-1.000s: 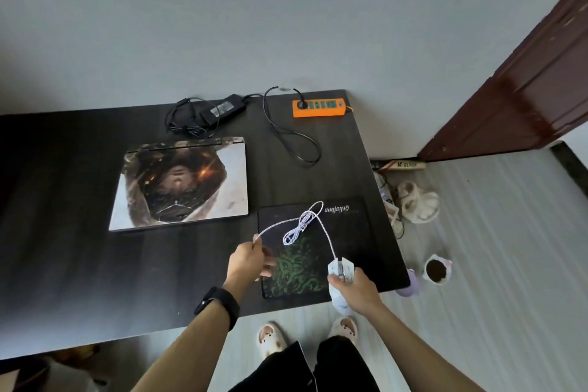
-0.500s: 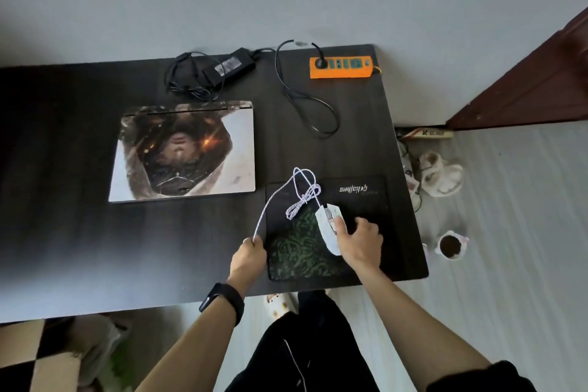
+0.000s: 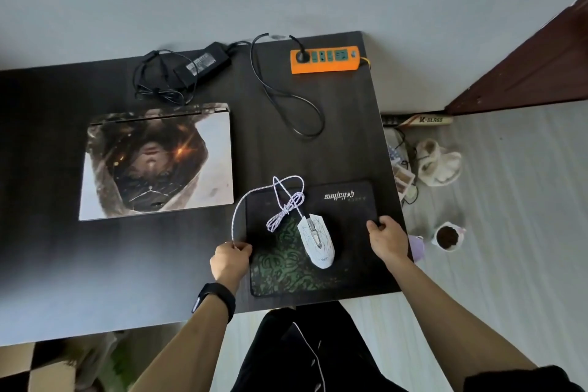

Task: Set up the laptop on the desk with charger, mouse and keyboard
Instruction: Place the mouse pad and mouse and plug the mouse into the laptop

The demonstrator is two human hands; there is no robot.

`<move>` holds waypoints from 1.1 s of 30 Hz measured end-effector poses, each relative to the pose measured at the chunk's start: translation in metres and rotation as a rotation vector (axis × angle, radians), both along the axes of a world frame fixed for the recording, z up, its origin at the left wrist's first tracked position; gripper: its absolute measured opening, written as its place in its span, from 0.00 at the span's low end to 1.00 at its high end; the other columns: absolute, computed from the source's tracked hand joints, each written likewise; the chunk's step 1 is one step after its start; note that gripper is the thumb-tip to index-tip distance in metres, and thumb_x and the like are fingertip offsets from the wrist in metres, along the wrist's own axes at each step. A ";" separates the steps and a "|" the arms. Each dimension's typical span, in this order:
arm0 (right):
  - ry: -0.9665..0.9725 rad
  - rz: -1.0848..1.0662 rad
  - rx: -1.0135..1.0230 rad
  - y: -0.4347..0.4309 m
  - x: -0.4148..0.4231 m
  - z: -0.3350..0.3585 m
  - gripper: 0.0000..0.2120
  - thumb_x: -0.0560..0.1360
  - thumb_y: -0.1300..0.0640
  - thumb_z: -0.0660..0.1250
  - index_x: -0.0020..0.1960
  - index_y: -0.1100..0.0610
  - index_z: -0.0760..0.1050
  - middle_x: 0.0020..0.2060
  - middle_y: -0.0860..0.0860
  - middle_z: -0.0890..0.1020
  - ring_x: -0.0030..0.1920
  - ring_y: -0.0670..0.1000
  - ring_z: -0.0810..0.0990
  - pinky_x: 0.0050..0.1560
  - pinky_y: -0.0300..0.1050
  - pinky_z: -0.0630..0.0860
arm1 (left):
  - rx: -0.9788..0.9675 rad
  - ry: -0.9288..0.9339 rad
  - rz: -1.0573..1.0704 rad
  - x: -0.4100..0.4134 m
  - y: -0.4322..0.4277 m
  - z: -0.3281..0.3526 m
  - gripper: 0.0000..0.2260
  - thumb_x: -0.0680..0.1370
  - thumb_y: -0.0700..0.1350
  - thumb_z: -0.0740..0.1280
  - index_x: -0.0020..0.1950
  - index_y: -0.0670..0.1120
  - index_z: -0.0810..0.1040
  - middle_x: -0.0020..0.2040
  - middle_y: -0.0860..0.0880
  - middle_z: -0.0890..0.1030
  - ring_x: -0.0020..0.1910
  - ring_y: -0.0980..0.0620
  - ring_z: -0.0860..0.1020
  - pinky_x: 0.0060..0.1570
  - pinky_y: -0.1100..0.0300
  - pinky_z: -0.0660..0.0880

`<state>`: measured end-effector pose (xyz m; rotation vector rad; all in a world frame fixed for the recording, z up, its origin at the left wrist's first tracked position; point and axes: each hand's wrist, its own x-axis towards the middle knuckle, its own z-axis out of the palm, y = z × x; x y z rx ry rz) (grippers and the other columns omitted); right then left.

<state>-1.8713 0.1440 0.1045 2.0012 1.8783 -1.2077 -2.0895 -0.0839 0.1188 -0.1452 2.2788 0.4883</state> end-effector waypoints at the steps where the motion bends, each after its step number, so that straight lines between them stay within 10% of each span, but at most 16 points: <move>1: 0.004 0.001 0.009 0.001 0.001 -0.001 0.13 0.81 0.52 0.64 0.57 0.62 0.77 0.46 0.56 0.81 0.50 0.58 0.80 0.47 0.47 0.69 | 0.007 0.001 0.002 0.000 0.005 0.000 0.04 0.75 0.46 0.71 0.42 0.47 0.83 0.41 0.43 0.84 0.49 0.40 0.80 0.51 0.54 0.77; 10: -0.063 -0.021 0.070 0.013 -0.003 0.001 0.16 0.82 0.52 0.62 0.63 0.62 0.75 0.55 0.58 0.81 0.55 0.60 0.79 0.49 0.46 0.68 | 0.014 0.027 0.079 -0.001 0.052 0.002 0.13 0.79 0.45 0.62 0.58 0.39 0.78 0.53 0.38 0.81 0.56 0.36 0.77 0.55 0.52 0.75; 23: 0.053 0.067 0.226 0.005 -0.018 0.030 0.15 0.77 0.54 0.70 0.60 0.58 0.73 0.54 0.53 0.78 0.48 0.53 0.79 0.47 0.44 0.73 | 0.106 0.239 -0.144 -0.009 0.052 0.022 0.11 0.81 0.47 0.59 0.51 0.43 0.78 0.50 0.42 0.80 0.53 0.39 0.78 0.48 0.54 0.70; 27: 0.373 0.202 -0.185 -0.037 -0.073 0.054 0.08 0.76 0.45 0.70 0.49 0.49 0.80 0.43 0.44 0.83 0.42 0.43 0.80 0.47 0.39 0.74 | 0.226 0.198 -0.538 -0.014 0.059 0.051 0.15 0.83 0.43 0.58 0.67 0.45 0.78 0.56 0.44 0.80 0.55 0.43 0.78 0.52 0.57 0.70; 33: 0.635 -0.009 -0.425 -0.059 -0.158 0.069 0.07 0.76 0.52 0.73 0.41 0.53 0.82 0.28 0.47 0.78 0.29 0.49 0.73 0.31 0.42 0.67 | 0.180 0.015 -0.865 -0.039 0.061 0.084 0.12 0.82 0.47 0.58 0.45 0.47 0.79 0.44 0.50 0.84 0.46 0.48 0.80 0.51 0.53 0.74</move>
